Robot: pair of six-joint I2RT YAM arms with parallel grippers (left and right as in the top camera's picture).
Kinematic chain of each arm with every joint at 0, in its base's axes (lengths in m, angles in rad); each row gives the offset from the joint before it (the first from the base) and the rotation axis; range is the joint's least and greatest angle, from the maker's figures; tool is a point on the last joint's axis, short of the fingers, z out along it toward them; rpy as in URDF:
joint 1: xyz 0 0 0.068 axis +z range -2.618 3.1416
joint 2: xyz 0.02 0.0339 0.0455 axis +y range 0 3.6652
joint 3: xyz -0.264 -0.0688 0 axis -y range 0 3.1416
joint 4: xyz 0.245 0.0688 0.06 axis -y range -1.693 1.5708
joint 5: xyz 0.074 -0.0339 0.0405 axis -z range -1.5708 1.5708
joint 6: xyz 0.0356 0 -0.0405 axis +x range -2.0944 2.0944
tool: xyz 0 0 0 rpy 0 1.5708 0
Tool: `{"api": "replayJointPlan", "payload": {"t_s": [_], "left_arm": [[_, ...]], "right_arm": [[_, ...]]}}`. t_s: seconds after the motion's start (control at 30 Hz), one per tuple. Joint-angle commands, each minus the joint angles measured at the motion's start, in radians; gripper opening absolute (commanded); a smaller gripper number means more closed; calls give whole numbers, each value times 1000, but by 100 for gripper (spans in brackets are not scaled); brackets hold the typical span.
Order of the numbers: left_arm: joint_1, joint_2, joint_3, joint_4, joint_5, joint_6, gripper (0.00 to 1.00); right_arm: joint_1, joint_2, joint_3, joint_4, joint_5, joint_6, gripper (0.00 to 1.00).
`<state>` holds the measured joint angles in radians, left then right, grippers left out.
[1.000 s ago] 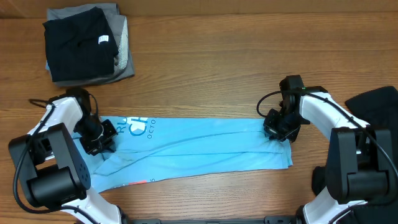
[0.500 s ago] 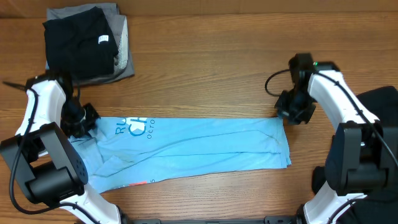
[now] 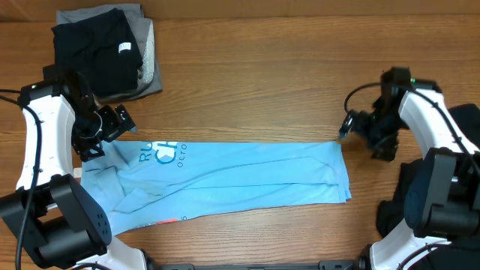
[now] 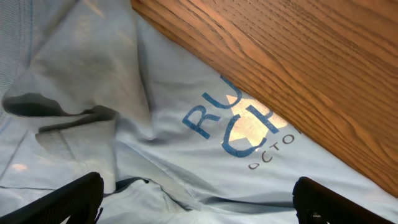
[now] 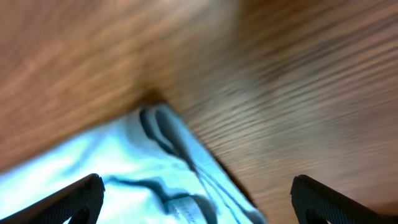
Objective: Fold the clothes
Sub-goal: 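Fold the strip's right end leftward toward the center with the right gripper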
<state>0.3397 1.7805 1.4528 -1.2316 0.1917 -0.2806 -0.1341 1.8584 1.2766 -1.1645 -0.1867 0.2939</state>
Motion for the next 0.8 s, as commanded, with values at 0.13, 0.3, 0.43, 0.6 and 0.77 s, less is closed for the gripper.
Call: {"api": "replayJointPlan", "payload": {"t_s": [0.13, 0.3, 0.43, 0.6, 0.77], "left_arm": [[-8, -8, -10, -3, 23, 19, 100], [-8, -8, -10, -3, 24, 18, 100], [-8, -8, -10, -3, 24, 18, 100], [-8, -8, -10, -3, 23, 19, 100], [-8, -8, -10, -10, 23, 19, 100]], "right_arm": [[23, -18, -205, 77, -172, -90, 100], [23, -18, -291, 126, -261, -103, 100], [34, -18, -348, 162, -331, -150, 93], [43, -18, -380, 214, -331, -137, 38], [40, -18, -360, 242, -244, -13, 4]]}}
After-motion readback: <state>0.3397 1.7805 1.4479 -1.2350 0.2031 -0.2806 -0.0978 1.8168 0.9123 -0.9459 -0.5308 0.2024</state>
